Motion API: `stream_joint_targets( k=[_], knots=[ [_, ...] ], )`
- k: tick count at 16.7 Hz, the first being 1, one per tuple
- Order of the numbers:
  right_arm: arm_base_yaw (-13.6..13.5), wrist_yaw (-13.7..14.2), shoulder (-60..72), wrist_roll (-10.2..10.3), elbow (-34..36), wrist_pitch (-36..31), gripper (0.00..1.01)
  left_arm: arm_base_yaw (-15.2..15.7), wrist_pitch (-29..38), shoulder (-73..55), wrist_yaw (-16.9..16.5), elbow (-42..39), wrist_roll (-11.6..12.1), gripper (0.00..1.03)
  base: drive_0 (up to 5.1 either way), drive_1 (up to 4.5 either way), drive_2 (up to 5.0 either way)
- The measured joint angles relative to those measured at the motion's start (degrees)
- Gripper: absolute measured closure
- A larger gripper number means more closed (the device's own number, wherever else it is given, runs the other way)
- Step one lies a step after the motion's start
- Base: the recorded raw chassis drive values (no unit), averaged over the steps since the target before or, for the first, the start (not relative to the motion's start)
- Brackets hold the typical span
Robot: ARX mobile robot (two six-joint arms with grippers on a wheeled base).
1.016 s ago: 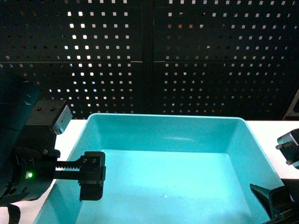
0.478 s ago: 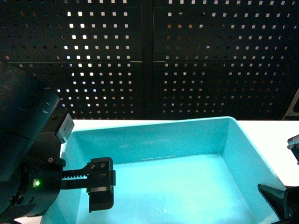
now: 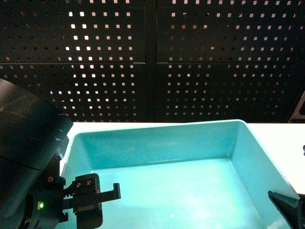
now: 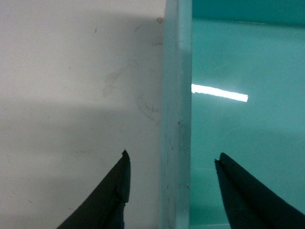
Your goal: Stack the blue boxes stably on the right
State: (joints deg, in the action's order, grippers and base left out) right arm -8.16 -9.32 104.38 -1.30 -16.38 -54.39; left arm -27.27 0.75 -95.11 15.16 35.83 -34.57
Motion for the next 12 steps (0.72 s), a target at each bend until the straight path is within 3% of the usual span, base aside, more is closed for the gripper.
stream_joint_targets(
  k=[3, 5, 8, 12],
  knots=[
    [0.0, 0.0, -0.9, -0.2, 0.9, 0.1, 0.94, -0.8, 0.2, -0.7, 0.3, 0.0, -0.2, 0.86, 0.0, 0.00, 0.0],
    [0.4, -0.1, -1.0, -0.2, 1.4, -0.2, 0.94, -1.1, 0.1, -0.9, 1.2, 0.0, -0.2, 1.02, 0.0, 0.00, 0.0],
    [1.2, 0.1, -1.4, 0.2, 2.1, -1.5, 0.94, -1.4, 2.5, -0.8, 2.6, -0.2, 1.4, 1.01, 0.0, 0.00, 0.0],
    [2.6, 0.2, -8.8, 2.7, -0.5, 6.5, 0.94, 0.0, 5.9, 3.6, 2.4, 0.3, 9.5, 1.01, 0.0, 0.00, 0.0]
  ],
)
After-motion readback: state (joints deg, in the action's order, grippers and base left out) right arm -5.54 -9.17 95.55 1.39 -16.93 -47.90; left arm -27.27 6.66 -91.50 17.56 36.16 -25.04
